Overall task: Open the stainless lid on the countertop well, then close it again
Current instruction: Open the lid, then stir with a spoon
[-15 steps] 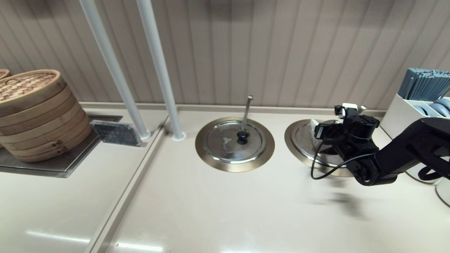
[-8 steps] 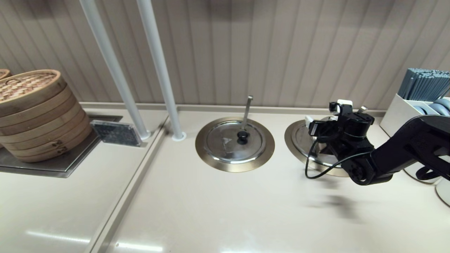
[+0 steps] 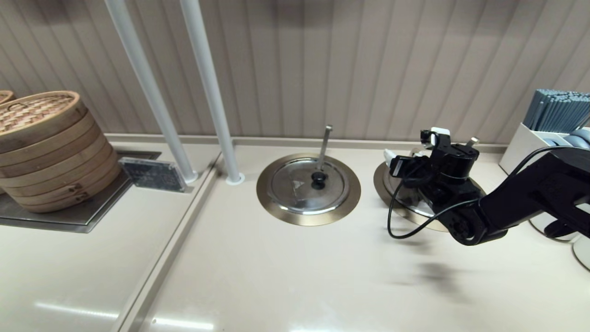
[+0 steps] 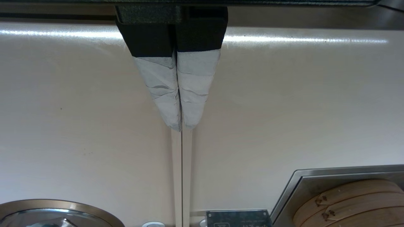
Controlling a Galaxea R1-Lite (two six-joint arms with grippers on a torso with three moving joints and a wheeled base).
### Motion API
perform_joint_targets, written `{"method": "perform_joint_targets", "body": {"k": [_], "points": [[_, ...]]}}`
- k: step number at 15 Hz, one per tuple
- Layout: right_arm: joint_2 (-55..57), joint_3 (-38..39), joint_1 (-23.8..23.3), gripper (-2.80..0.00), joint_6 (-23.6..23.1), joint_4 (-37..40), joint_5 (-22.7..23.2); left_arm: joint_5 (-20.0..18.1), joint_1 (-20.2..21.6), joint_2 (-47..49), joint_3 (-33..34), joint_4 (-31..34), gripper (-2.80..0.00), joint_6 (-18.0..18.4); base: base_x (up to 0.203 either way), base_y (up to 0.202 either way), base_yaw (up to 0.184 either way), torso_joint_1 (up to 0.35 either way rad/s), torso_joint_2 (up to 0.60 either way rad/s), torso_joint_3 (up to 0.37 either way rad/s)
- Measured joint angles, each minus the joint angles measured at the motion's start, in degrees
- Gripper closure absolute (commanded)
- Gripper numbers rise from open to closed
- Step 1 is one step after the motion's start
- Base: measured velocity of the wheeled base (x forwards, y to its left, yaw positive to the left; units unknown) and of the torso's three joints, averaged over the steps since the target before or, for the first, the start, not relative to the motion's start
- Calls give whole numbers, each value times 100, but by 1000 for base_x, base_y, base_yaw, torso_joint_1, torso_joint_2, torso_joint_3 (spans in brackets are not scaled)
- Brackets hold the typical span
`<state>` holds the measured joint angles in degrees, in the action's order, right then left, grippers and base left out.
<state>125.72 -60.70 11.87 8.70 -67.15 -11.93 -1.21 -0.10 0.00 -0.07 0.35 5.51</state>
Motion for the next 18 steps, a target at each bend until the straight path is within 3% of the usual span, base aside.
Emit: {"method": "perform_joint_targets", "body": {"k": [8, 13, 18], "points": [[-708, 349, 306, -280, 152, 47, -20, -2, 0, 0, 0, 0, 0, 0, 0, 0, 0, 0, 0, 0], [-595, -81, -630, -280, -30, 663, -46, 0, 0, 0, 0, -1, 0, 0, 0, 0, 0, 0, 0, 0], [-131, -1008, -1511, -280, 217, 2099, -41, 0, 0, 0, 0, 0, 0, 0, 0, 0, 0, 0, 0, 0]]}}
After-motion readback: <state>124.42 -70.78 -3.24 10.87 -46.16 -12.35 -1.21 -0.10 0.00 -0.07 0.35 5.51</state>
